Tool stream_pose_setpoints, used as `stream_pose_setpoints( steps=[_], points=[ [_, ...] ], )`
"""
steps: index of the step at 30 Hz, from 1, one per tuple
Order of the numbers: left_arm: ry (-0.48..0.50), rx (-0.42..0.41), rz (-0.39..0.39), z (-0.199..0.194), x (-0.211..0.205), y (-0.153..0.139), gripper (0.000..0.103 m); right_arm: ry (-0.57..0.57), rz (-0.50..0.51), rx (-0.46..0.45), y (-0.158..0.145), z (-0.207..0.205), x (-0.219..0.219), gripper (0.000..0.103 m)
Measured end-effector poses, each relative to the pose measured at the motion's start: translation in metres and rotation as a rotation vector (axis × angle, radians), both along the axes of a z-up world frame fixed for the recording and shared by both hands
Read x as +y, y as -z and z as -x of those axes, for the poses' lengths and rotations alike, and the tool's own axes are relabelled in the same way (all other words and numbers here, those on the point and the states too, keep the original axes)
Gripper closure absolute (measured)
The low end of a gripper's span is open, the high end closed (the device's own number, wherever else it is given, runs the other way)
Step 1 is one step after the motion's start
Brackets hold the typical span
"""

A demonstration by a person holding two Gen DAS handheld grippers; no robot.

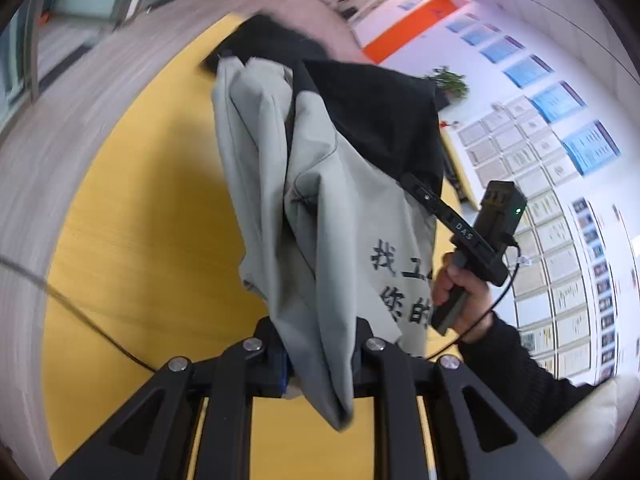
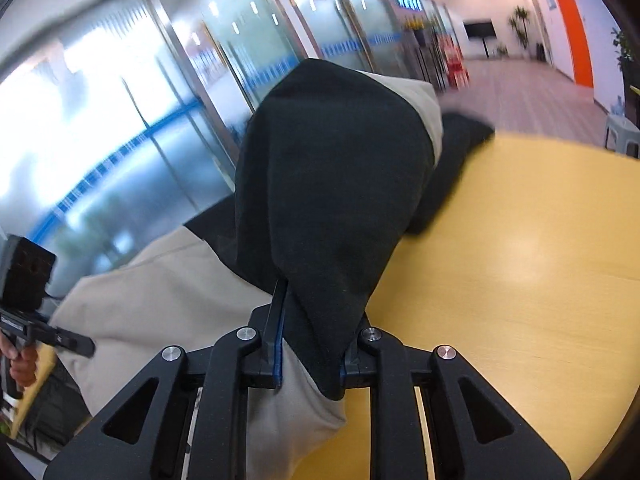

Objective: Fold clothes

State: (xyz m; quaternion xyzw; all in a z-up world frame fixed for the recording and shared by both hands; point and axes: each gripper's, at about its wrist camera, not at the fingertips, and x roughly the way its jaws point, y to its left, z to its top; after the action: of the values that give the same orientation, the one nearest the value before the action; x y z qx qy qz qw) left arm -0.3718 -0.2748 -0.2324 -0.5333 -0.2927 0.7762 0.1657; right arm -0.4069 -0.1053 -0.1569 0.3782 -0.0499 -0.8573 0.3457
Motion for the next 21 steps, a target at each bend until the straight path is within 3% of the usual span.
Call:
stream_pose_setpoints(
  steps=[3, 5, 7, 15, 18, 21],
  points=[
    [-0.021, -0.055, -0.049, 0.010, -0.008, 0.055, 0.084, -0.011, -0.159, -0.048, 0.048, 0.023, -0.016, 0.087],
    [-0.049, -0.037, -0.114, 0.003, -0.011, 0.069, 0.079, -0.007, -0.179, -0.058, 0.058, 0.027, -0.007, 0.086],
    [-0.055, -0.034, -0.153, 0.008, -0.040, 0.079, 0.075, -0.011, -0.196, -0.053, 0.061, 0.021, 0.017, 0.085],
    [-0.086, -0.024, -0.156, 0.010, -0.041, 0.075, 0.073, 0.004, -0.220, -0.078, 0.076, 0.043, 0.017, 0.083],
    [-0.115, -0.007, -0.134, 0.018, -0.020, 0.082, 0.073, 0.022, -0.191, -0.083, 0.084, 0.043, 0.014, 0.082],
    [-0.134, 0.004, -0.102, 0.026, -0.030, 0.078, 0.073, 0.016, -0.188, -0.082, 0.091, 0.051, -0.005, 0.082]
  ],
)
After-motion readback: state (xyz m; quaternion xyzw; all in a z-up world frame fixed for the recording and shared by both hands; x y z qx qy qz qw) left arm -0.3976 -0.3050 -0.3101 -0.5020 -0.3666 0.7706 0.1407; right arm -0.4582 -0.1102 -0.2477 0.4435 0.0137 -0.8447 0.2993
